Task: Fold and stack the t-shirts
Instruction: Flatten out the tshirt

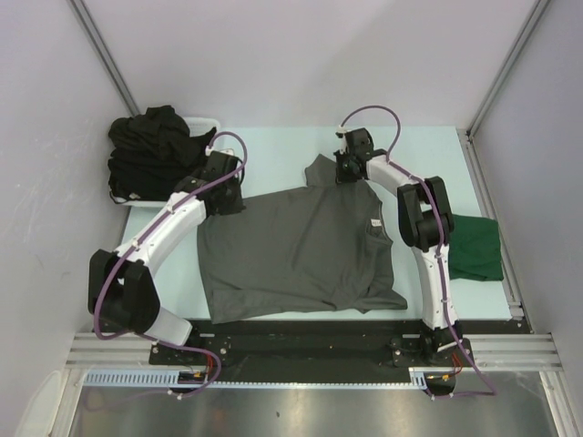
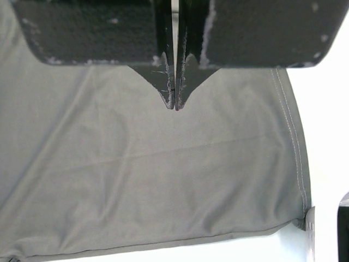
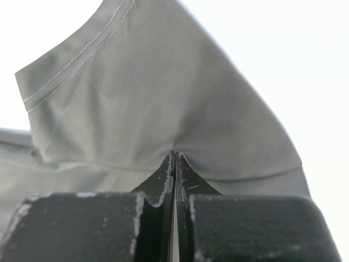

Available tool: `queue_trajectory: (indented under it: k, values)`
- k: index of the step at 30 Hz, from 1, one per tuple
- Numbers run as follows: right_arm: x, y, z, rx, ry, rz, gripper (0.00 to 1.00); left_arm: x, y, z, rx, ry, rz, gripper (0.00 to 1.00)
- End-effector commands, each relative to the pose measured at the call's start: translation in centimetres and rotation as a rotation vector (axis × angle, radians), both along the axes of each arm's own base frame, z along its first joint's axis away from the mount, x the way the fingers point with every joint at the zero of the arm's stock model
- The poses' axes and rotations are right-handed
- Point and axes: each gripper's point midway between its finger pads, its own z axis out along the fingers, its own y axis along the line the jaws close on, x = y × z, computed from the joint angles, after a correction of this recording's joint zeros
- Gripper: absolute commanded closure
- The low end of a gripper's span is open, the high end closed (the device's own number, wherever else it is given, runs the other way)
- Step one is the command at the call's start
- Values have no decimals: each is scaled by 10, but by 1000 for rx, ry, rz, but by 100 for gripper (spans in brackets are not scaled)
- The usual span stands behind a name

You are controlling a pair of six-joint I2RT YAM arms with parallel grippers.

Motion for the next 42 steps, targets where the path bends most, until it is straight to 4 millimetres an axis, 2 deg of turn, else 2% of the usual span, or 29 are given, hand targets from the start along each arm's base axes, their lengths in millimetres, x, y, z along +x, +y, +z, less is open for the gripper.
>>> queue_trajectory:
  k: [1,12,15,24,29,33,35,38,39,41,42]
  values:
    - [21,-10,-3,-31,-36,-10,100,-1,3,21,22,-46,-16,100]
    - [31,-28,-32,-54,4,-45,100,-9,13,26,58,-45,-4,100]
    - [38,-42,-34,-85,-1,-83,100,-10,14,24,62,-37,-1,100]
    - [58,-63,-29,-50,-1,-199,100,-11,15,19,70,-21,4,100]
    - [62,-80,-44,-101,23,-289,100,-10,14,20,67,-20,3,100]
    - [66,-84,-43,-90,34,-302,100,-9,13,18,68,-14,-1,100]
    - [66,-79,-35,-68,30,-277,100,-7,12,18,66,-15,0,100]
    - [67,-75,-6,-40,-3,-263,100,-6,11,12,62,-7,8,100]
    - [68,-68,14,-1,-23,-250,100,-5,12,9,64,-1,13,100]
    - [66,-60,32,32,-32,-237,100,-2,9,-3,63,14,19,100]
    - [65,-57,53,56,-56,-235,100,0,10,-8,67,21,27,100]
